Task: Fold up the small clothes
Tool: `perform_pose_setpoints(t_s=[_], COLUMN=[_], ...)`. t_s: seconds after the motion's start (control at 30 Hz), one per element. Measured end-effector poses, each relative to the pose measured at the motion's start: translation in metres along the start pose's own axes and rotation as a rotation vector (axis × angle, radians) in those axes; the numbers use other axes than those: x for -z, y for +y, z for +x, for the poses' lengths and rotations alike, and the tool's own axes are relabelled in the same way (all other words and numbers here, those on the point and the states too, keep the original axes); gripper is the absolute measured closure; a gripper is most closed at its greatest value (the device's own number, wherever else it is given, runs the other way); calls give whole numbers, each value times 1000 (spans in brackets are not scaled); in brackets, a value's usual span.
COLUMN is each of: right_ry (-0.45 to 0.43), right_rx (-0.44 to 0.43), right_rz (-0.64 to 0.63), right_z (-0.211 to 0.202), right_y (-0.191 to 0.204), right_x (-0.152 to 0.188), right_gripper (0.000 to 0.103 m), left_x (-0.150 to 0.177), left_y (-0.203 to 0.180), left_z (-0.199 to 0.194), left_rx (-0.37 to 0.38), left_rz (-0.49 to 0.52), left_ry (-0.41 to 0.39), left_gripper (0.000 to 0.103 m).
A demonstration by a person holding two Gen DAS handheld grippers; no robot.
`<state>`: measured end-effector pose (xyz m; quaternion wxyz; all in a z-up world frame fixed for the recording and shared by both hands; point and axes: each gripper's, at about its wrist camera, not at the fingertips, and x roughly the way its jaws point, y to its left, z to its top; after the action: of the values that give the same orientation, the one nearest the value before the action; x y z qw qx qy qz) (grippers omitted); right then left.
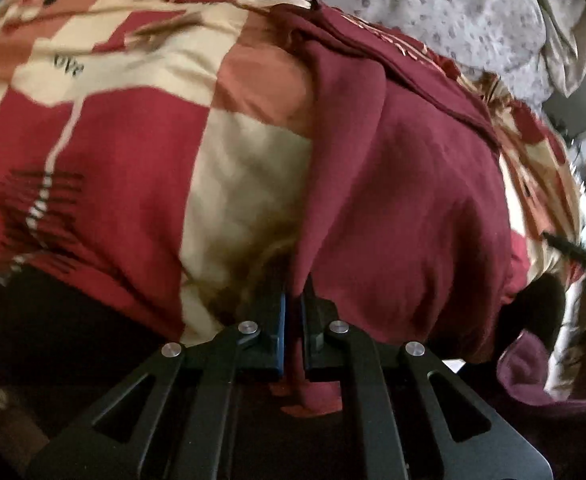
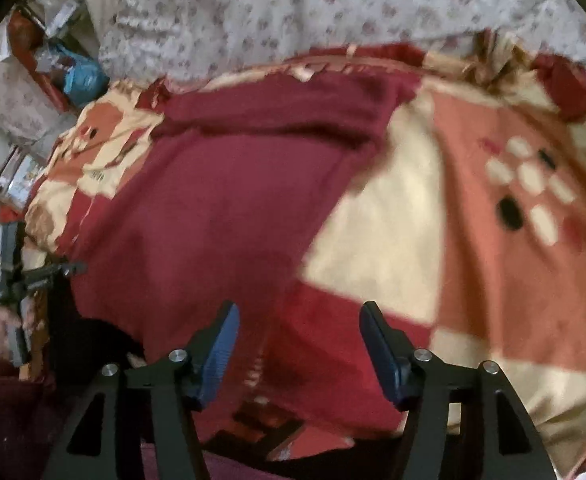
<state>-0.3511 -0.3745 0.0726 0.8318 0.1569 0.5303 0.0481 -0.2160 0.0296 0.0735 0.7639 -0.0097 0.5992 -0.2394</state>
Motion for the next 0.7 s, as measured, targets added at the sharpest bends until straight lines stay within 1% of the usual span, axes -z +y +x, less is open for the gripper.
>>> perform_pose_setpoints(t_s=[0.1,0.17,0.2,0.23,0.27,0.3,0.33,0.4,0.6,0.63,0.7], right_ry=[60,88,121,148,182,223,239,265,350,347,318], right_rx=[-86,-120,-136,-137,-134,-131,-131,-142,-192,-185,-184], right_rz=[-8,-13,-14,-20,-31,-47,-54,-62,-11,-4,12], right_z=[15,23,32,38,46,56,61,74,114,121,121], right_y=[13,20,25,28,33,39,42,48,55,56,54], right_x=[12,21,27,32,36,43,45,53,69,71,69], right_gripper=[43,43,43,43,43,43,43,43,43,47,74], left_x=[1,3,4,5,7,8,10,10,11,10,10], left_y=[-7,-9,-11,-12,-12,-12,-14,-18,-19,-17,-14], left_z=[5,8,10,11,12,13,14,16,31,34,36], left_rx=[-27,-47,-60,-69,-70,-67,-58,-48,-84,-86,-80], left_rz=[19,31,39,46,52,55,58,68,89,81,62], left_ry=[8,23,30,33,36,38,34,30,77,85,94], left_gripper=[97,97,89,80,74,65,57,50,49,49,49])
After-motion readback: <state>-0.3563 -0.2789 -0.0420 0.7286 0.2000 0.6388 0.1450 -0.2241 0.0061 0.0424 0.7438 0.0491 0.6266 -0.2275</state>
